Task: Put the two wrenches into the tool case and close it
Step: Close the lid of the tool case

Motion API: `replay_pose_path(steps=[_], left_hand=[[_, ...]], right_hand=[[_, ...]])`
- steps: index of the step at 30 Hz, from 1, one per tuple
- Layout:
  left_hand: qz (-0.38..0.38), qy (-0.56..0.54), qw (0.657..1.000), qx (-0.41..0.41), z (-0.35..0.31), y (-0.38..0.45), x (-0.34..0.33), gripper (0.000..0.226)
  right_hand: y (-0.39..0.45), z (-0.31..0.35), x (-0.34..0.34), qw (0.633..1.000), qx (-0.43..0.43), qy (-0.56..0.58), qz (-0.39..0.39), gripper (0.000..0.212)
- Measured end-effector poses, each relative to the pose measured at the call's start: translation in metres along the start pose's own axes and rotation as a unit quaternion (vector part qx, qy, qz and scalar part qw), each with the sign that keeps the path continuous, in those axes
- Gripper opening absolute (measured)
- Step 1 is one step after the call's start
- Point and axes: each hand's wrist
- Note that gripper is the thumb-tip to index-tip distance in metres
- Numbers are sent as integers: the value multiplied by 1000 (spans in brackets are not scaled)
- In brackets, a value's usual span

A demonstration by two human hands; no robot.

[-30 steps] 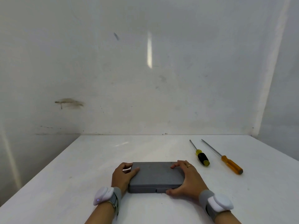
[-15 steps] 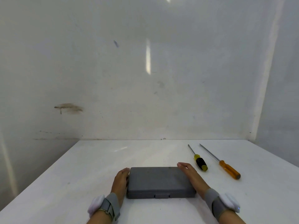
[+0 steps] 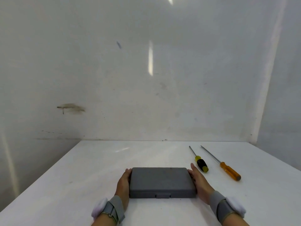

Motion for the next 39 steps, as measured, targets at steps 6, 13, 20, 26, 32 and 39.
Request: replay_pose_path(steps=[6, 13, 20, 26, 32, 39], left_hand=[[-4, -13, 1000, 15, -7, 4, -5, 32], [6, -12, 1000, 15, -27, 45, -24, 39], [7, -4, 1000, 9, -52, 109, -46, 41], [0, 17, 1000, 16, -51, 169, -53, 38], [-3, 8, 1000, 17, -37, 228, -54, 37], [-17, 13, 1000, 2, -34, 267, -53, 36]], right_hand=[[11, 5, -1, 1000, -7, 21, 11, 71], [49, 34, -2, 998, 5, 56, 8, 72], [101, 69, -9, 997, -3, 72, 1, 75], [153, 80, -13, 998, -6, 70, 4, 74], [199, 78, -17, 998, -12, 68, 1, 72], [237, 80, -24, 998, -15, 64, -5, 74]])
Point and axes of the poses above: each hand's wrist, its own y-axis towards the middle knuckle, its own x-axis out of the back of the hand, z = x × y, and after that the axes turned 2 degrees about -z, right-handed
